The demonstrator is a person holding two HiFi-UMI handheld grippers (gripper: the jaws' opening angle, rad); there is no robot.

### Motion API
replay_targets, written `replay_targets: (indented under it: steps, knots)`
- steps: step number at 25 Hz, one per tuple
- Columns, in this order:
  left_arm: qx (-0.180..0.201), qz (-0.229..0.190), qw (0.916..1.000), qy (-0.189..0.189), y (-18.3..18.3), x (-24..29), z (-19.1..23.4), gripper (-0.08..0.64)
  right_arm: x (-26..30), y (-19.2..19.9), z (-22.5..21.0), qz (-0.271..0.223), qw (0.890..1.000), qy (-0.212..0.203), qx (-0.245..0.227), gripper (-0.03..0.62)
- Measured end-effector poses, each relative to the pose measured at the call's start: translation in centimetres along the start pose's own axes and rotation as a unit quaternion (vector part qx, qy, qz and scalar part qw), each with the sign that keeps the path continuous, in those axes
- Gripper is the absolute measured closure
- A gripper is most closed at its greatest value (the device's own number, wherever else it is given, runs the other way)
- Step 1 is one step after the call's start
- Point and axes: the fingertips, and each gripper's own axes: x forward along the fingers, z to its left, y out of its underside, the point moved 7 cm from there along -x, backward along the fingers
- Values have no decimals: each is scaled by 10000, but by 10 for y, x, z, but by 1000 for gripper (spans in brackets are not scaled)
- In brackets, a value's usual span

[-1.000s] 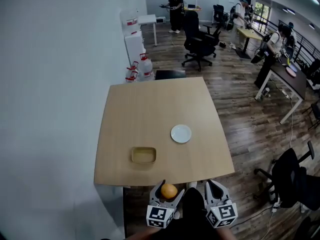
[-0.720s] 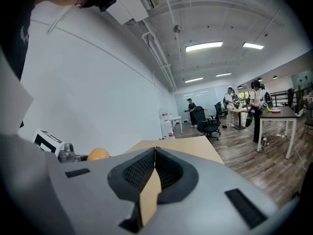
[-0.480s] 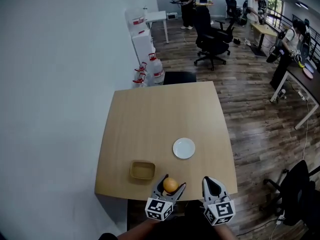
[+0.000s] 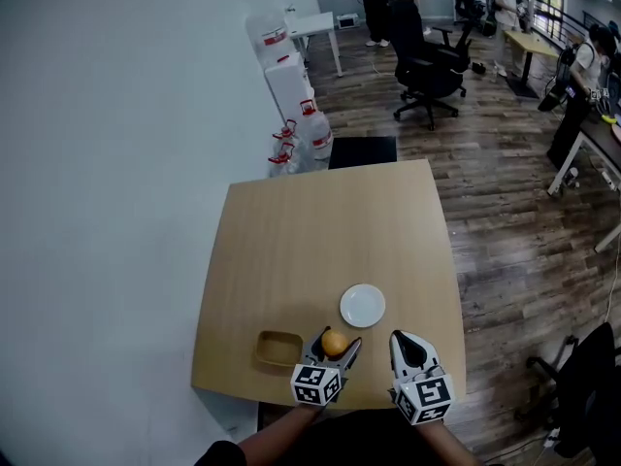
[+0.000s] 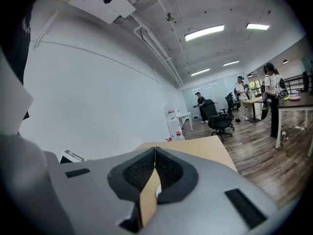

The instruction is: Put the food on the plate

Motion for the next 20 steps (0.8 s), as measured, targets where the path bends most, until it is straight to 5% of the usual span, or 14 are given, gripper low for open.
replay_targets:
  steps: [20]
  knots:
    - [133, 1432, 9877, -621, 65, 138, 55, 216, 58, 20, -46, 719, 9962, -462, 145, 532]
